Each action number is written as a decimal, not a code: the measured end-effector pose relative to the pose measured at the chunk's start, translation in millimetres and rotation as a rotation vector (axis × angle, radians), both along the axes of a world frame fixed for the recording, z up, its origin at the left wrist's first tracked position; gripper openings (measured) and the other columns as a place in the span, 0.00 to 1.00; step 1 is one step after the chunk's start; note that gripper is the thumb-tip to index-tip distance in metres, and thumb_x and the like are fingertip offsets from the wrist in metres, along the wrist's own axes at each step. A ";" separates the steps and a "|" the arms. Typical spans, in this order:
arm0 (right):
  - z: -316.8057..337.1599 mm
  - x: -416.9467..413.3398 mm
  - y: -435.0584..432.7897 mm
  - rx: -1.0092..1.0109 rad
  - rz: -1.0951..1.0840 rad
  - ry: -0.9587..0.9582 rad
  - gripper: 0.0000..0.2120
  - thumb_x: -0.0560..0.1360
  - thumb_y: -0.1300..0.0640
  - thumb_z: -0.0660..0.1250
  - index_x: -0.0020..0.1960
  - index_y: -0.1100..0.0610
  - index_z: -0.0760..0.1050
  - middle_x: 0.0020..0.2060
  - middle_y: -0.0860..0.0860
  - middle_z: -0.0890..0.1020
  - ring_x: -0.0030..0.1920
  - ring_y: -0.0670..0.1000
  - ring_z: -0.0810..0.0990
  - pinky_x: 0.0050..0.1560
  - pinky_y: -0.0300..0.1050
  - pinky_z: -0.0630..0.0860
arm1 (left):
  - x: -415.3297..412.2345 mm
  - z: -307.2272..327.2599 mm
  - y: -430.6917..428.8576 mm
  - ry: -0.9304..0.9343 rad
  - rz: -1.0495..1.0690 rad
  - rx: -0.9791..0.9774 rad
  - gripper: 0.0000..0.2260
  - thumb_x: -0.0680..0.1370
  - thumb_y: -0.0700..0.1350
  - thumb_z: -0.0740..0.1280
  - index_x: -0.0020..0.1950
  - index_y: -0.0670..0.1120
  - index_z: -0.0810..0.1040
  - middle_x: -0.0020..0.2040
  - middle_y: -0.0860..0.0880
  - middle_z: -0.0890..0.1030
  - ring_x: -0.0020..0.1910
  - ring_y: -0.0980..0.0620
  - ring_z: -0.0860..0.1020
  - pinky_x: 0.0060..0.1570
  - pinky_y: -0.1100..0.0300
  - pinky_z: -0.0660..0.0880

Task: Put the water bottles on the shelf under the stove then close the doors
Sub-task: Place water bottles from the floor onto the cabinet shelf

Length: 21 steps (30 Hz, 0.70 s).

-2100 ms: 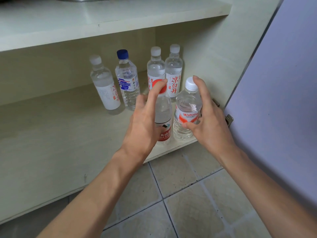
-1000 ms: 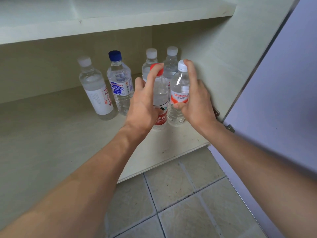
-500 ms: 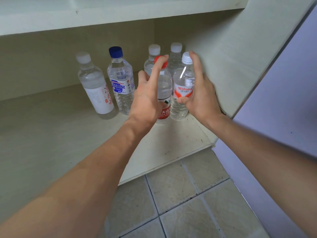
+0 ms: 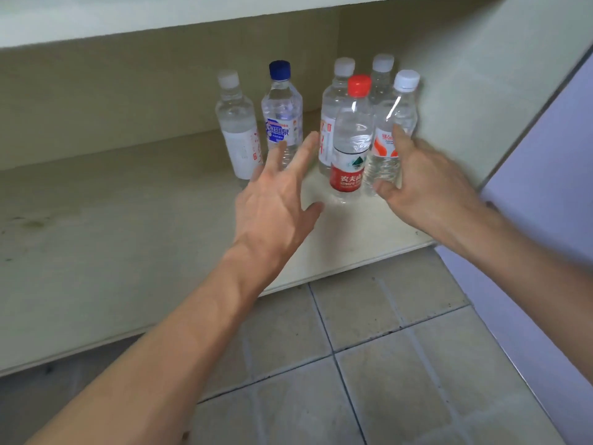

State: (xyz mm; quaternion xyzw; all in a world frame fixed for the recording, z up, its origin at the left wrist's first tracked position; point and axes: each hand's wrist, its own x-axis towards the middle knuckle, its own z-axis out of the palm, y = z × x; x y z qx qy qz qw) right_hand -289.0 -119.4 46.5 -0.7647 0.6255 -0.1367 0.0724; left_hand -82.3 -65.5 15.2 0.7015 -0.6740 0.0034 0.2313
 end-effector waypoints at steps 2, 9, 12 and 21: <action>7.9 12.6 28.4 0.014 0.077 0.068 0.36 0.82 0.45 0.70 0.84 0.50 0.57 0.75 0.59 0.73 0.70 0.66 0.76 0.63 0.59 0.76 | 17.3 -0.1 34.9 -0.083 0.077 0.025 0.43 0.78 0.63 0.76 0.87 0.65 0.56 0.83 0.50 0.67 0.73 0.41 0.74 0.62 0.45 0.79; 0.6 91.9 120.3 0.148 0.313 0.142 0.37 0.83 0.43 0.68 0.86 0.49 0.56 0.81 0.57 0.67 0.74 0.64 0.74 0.68 0.61 0.76 | 70.5 -4.2 148.4 -0.250 0.327 0.099 0.37 0.76 0.73 0.71 0.81 0.59 0.70 0.71 0.49 0.76 0.67 0.42 0.77 0.53 0.47 0.78; -14.1 124.6 148.2 0.244 0.412 0.137 0.36 0.83 0.43 0.68 0.86 0.48 0.57 0.82 0.55 0.66 0.75 0.64 0.74 0.70 0.59 0.75 | 92.3 -2.9 193.1 -0.309 0.403 0.160 0.36 0.76 0.75 0.68 0.79 0.58 0.72 0.70 0.48 0.76 0.65 0.41 0.77 0.51 0.47 0.78; -62.7 189.0 200.5 0.440 0.655 0.152 0.35 0.83 0.45 0.68 0.86 0.48 0.58 0.80 0.55 0.68 0.75 0.62 0.74 0.72 0.57 0.75 | 145.3 0.1 303.0 -0.246 0.635 0.277 0.39 0.75 0.77 0.65 0.80 0.57 0.72 0.75 0.48 0.73 0.71 0.41 0.75 0.55 0.41 0.82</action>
